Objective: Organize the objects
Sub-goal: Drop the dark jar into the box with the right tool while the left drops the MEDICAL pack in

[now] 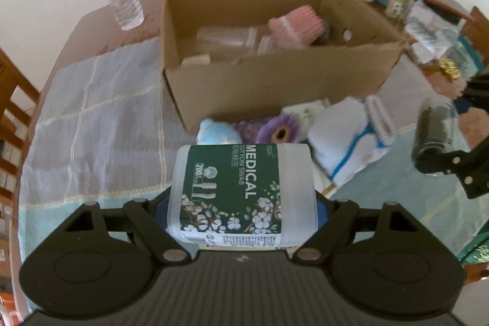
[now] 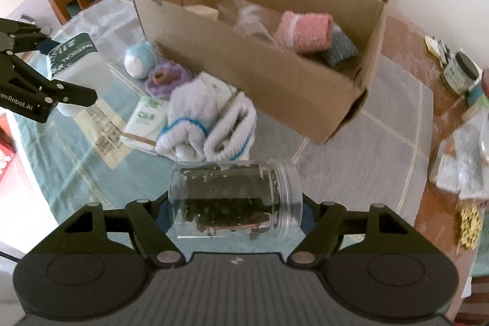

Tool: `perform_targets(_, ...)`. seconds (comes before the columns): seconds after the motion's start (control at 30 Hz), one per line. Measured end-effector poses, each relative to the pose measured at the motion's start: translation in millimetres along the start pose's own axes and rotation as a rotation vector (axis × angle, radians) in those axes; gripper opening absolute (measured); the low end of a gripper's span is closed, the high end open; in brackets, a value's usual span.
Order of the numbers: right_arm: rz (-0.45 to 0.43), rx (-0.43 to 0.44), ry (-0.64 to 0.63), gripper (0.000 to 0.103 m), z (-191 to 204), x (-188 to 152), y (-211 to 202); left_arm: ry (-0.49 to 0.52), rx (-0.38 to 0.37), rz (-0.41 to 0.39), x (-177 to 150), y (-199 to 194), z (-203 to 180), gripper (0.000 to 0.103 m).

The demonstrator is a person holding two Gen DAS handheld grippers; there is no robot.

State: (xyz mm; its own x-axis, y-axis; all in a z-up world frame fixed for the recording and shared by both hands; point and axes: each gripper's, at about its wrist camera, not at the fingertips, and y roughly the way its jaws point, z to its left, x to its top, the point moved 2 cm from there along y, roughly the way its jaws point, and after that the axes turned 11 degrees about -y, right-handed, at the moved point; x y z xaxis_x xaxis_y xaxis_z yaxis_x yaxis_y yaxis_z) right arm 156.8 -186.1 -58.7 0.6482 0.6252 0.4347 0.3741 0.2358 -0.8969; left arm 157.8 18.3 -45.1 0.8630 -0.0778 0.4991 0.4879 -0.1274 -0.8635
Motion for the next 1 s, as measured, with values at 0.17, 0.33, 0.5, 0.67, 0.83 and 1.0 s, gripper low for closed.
perform_targets(0.17,-0.035,-0.002,-0.026,0.079,-7.1,18.7,-23.0,0.041,-0.032,-0.036,21.5,-17.4,-4.5,0.083)
perform_targets(0.33,-0.117,-0.044,-0.038,0.079,-23.7,42.0,-46.4,0.058,-0.063,-0.090,51.9,-29.9,-11.0,0.083)
perform_targets(0.5,-0.179,-0.087,-0.038,0.079,-45.9,69.8,-57.3,0.073,-0.060,-0.144,89.5,-27.1,-16.8,0.083)
perform_targets(0.67,-0.203,-0.107,-0.027,0.079,-64.6,92.5,-50.0,0.077,-0.043,-0.167,126.5,-11.4,-20.3,0.083)
perform_targets(0.83,-0.206,-0.144,-0.034,0.089,-75.6,107.5,-36.8,0.063,-0.038,-0.165,153.3,9.9,-21.7,0.083)
perform_targets(1.0,-0.231,-0.137,0.005,0.103,-83.6,105.4,-34.7,0.072,-0.041,-0.134,161.7,32.3,-24.7,0.083)
